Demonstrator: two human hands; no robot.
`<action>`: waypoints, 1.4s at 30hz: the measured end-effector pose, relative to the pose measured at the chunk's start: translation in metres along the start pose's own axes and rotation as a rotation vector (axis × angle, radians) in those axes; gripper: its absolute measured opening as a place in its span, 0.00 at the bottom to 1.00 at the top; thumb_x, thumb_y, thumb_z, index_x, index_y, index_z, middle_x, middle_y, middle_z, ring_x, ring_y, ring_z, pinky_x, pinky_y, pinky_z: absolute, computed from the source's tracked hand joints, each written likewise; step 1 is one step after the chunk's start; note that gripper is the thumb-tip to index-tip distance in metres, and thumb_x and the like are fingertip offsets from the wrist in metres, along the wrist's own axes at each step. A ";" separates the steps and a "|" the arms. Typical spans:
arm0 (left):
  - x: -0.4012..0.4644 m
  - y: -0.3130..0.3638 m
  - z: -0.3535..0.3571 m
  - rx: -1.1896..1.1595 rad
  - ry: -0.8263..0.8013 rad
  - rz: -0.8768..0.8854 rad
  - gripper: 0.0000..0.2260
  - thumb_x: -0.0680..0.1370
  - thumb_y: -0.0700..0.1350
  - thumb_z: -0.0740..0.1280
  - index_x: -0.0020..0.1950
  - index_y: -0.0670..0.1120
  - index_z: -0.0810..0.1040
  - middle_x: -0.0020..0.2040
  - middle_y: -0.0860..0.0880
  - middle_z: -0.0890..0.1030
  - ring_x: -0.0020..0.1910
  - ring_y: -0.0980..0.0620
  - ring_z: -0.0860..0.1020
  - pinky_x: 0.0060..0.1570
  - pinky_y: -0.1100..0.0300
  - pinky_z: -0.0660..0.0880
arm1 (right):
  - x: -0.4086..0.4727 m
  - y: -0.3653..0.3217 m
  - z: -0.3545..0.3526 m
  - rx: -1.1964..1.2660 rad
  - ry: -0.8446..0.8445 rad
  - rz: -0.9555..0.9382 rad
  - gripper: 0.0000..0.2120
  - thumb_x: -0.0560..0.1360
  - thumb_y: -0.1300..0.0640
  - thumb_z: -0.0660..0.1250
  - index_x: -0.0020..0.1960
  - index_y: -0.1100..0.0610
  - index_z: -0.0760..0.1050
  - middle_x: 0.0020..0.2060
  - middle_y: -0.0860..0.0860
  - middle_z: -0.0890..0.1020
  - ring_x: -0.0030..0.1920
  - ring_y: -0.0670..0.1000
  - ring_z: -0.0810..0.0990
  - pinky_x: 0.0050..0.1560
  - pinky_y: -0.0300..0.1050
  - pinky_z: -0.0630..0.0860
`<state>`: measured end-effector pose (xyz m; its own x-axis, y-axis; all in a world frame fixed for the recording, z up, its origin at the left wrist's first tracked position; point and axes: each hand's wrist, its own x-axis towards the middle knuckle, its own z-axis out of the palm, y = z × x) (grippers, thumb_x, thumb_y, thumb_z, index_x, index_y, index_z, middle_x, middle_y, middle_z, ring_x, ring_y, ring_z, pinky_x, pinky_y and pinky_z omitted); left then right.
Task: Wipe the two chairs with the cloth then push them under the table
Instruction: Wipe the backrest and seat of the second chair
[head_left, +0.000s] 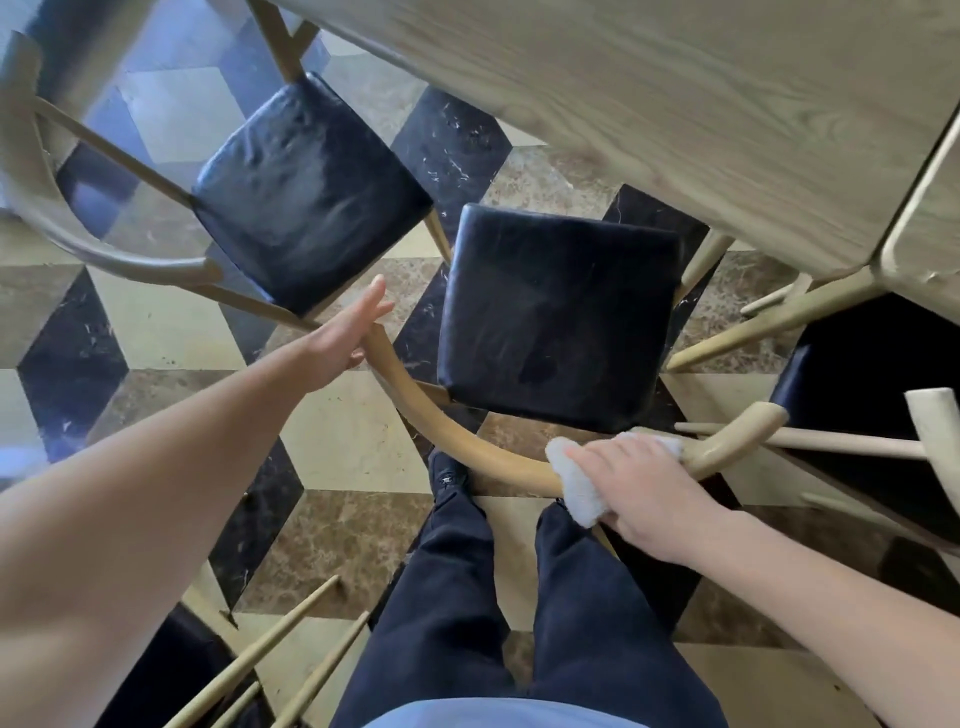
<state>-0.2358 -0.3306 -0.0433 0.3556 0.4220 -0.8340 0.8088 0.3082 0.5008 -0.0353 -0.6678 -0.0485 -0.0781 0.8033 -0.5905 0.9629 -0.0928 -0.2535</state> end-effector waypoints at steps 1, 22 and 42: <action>0.000 0.000 -0.003 -0.030 -0.017 -0.002 0.41 0.76 0.76 0.46 0.82 0.55 0.61 0.85 0.53 0.53 0.83 0.44 0.52 0.80 0.38 0.52 | 0.011 -0.015 -0.002 0.019 0.017 -0.002 0.39 0.74 0.52 0.68 0.79 0.51 0.52 0.67 0.49 0.72 0.64 0.54 0.71 0.69 0.53 0.66; 0.011 0.007 -0.028 -0.003 -0.211 0.032 0.36 0.81 0.71 0.43 0.70 0.47 0.73 0.43 0.36 0.84 0.67 0.38 0.75 0.78 0.42 0.60 | 0.236 -0.186 -0.085 0.503 0.390 0.524 0.33 0.80 0.45 0.65 0.76 0.59 0.55 0.66 0.56 0.72 0.64 0.58 0.74 0.56 0.57 0.74; 0.022 -0.022 0.026 0.792 0.286 0.005 0.27 0.79 0.53 0.67 0.77 0.53 0.64 0.80 0.44 0.53 0.70 0.35 0.70 0.59 0.43 0.79 | 0.081 -0.117 -0.005 0.139 0.333 0.190 0.41 0.73 0.45 0.73 0.78 0.55 0.58 0.58 0.53 0.79 0.55 0.56 0.79 0.53 0.54 0.78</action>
<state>-0.2330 -0.3500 -0.0789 0.3141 0.6545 -0.6877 0.9351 -0.3384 0.1051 -0.1531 -0.5885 -0.0630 0.2077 0.9087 -0.3621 0.9062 -0.3181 -0.2785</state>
